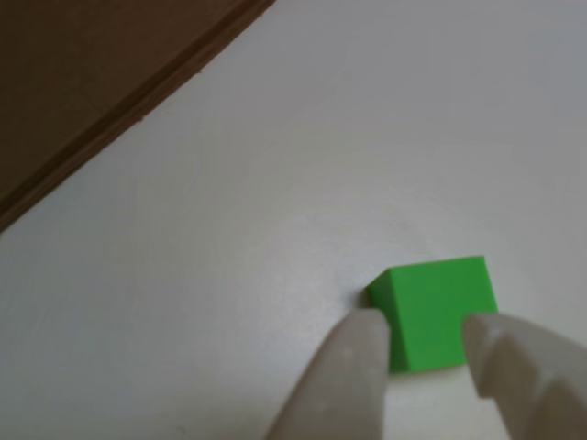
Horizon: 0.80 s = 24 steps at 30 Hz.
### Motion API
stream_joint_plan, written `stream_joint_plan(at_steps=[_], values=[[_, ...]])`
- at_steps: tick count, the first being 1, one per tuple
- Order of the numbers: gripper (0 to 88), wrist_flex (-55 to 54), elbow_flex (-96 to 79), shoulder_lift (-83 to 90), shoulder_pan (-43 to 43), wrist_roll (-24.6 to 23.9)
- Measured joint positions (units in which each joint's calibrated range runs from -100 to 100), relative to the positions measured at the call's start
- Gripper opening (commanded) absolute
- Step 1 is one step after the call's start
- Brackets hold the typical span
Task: Pick up green cube and drop it in the blue box
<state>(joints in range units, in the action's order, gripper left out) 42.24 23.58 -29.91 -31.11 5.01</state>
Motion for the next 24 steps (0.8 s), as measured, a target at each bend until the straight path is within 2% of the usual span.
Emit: stream_joint_plan(at_steps=[4,12,24], values=[[11.9,0.0,0.0,0.0,0.0,0.0],[23.7,0.0,0.0,0.0,0.0,0.0],[25.4,0.0,0.0,0.0,0.0,0.0]])
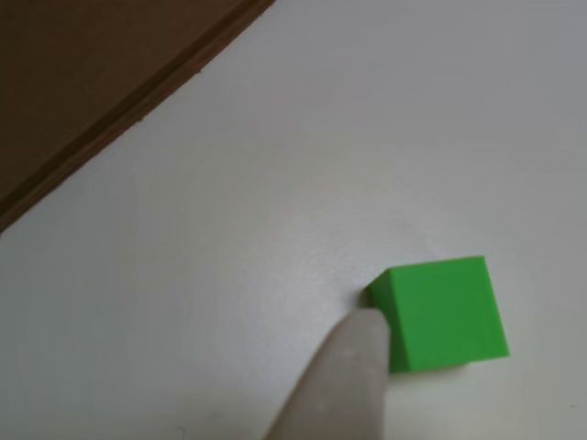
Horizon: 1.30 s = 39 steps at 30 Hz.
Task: Pick up green cube and drop it in the blue box
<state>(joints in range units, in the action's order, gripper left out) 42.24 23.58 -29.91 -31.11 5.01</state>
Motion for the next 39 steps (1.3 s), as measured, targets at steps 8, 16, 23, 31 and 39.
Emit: stream_joint_plan(at_steps=[8,16,23,31,39], values=[[29.3,0.0,0.0,0.0,0.0,0.0],[29.3,0.0,0.0,0.0,0.0,0.0],[29.3,0.0,0.0,0.0,0.0,0.05],[29.3,0.0,0.0,0.0,0.0,0.05],[29.3,0.0,0.0,0.0,0.0,0.05]])
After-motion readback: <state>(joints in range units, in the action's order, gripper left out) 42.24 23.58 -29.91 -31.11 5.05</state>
